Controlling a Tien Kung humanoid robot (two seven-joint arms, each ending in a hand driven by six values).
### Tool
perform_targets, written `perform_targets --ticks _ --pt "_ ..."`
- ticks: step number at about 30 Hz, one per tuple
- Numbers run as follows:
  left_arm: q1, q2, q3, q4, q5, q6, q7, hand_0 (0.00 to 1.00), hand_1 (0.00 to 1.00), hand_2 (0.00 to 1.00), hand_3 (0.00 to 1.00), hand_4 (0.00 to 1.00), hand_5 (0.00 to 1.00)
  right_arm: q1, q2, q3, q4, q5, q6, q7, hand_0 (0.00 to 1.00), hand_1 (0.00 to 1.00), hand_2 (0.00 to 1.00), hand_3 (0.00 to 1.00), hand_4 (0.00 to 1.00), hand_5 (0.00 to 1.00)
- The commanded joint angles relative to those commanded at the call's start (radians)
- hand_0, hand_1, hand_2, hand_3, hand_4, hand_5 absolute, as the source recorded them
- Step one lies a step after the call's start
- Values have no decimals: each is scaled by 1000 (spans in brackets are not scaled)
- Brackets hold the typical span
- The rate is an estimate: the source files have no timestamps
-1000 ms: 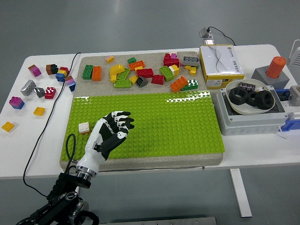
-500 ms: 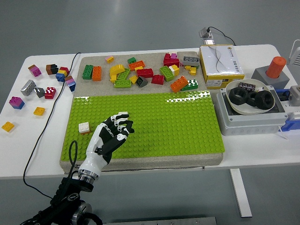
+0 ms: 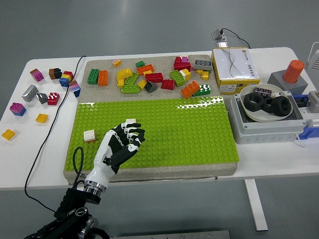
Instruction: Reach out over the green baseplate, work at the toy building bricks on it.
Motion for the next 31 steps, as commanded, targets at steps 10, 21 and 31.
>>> perform_targets --ticks 10,21,31 --pt "17 -8 -58 -5 30 2 -6 537 440 501 536 668 107 -5 7 7 0 -21 -2 -17 607 603 676 654 592 814" --pt "54 -20 -109 -13 50 -3 -11 538 444 505 542 706 106 -17 15 41 0 -51 -23 -34 599 608 673 654 613 829" --pt "80 -19 -127 -10 51 -4 -11 539 446 504 540 715 109 -28 28 66 0 -88 -32 -52 599 615 675 656 614 828"
